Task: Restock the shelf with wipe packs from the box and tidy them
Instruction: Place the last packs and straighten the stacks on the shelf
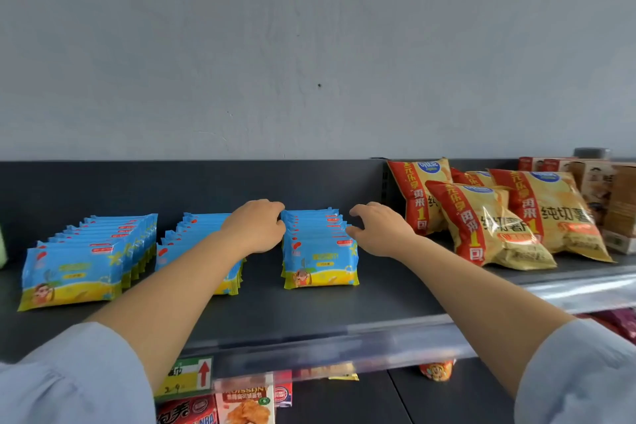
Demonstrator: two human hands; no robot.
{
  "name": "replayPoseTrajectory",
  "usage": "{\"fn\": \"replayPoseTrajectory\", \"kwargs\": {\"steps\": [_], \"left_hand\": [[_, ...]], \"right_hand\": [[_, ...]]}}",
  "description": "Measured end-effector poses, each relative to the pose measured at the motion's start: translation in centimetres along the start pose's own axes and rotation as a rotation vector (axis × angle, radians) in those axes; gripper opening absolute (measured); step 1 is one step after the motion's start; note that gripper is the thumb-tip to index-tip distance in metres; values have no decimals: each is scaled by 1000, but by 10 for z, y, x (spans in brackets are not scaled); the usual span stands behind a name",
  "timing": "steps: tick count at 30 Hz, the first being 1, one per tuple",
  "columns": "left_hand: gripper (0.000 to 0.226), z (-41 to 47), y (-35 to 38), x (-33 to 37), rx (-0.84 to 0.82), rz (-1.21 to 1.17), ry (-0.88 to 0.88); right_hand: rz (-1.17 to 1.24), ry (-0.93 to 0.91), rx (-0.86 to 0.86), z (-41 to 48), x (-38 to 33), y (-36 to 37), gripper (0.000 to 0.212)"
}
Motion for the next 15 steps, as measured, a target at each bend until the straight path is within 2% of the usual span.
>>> {"fn": "replayPoseTrajectory", "kwargs": {"steps": [15], "left_hand": [[40, -94, -19, 33, -24, -14, 278]], "right_hand": [[-185, 212, -6, -152, -24, -34, 51]]}}
Point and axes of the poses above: each hand's wrist, its own z-axis towards the middle knuckle, its own y-axis out of the palm, x = y × z, the point moved 4 cm from there along z, towards the middle knuckle
